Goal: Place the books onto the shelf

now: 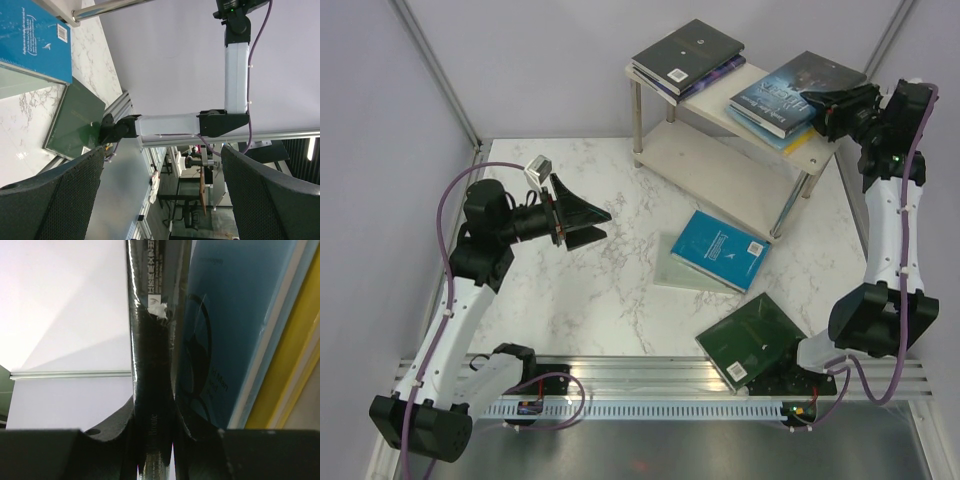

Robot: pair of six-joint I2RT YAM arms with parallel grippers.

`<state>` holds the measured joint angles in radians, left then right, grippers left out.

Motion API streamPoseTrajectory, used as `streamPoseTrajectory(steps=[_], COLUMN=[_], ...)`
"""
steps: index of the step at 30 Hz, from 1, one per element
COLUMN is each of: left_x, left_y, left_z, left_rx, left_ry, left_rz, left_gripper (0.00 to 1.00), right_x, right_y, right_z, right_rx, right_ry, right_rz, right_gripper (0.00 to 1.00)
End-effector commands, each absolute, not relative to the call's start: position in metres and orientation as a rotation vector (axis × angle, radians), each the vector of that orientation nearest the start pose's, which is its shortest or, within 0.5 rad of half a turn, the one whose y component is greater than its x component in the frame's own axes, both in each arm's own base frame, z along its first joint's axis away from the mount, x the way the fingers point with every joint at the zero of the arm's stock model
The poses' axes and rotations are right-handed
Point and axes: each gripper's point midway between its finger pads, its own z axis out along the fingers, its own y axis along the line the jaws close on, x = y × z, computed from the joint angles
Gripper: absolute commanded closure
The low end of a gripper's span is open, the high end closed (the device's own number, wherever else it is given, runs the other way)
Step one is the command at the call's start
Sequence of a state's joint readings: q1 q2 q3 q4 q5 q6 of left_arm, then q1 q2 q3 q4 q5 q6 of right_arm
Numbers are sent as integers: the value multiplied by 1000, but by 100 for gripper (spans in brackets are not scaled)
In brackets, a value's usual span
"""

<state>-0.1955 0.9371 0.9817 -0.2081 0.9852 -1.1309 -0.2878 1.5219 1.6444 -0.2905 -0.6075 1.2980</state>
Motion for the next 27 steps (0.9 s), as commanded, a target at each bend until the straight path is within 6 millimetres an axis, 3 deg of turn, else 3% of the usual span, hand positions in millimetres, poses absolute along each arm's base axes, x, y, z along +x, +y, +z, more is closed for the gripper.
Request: streamPoseTrajectory(steps=[1, 2, 4, 6, 13, 14, 16, 17, 23, 27], left_x=[204, 203, 203, 203, 206, 206, 207, 208, 213, 216], left_y=[-209, -209, -209, -209, -209, -209, -209, -210, -210, -211], left_z=[355, 355, 355, 355, 353, 353, 352, 351, 349, 349], left_rx=[-41, -41, -42, -38, -47, -48, -53, -54, -65, -66], left_ry=[2020, 2023, 2024, 2024, 2031, 2031, 2036, 2038, 2048, 2051], left_rz=[-1724, -1727, -1725, -1724, -1722, -1721, -1722, -1722, -1719, -1718], left_gripper=[0, 0, 0, 0, 0, 0, 1, 1, 1, 1], right_x=[430, 429, 427, 426, 421, 419, 415, 414, 406, 401], right_y=[12, 12, 8, 3, -9, -11, -17, -20, -14, -14], right_z=[463, 461, 458, 455, 442, 433, 432, 419, 392, 388], right_rx=[933, 935, 954, 969, 1010, 1050, 1032, 1057, 1071, 1055], right_ry=[1529, 1530, 1530, 1531, 1599, 1634, 1664, 1714, 1860, 1888], right_rz=[1320, 1315, 1303, 1292, 1250, 1235, 1193, 1166, 1149, 1121], right_gripper=[83, 64, 42, 2, 2, 2, 2, 2, 2, 2])
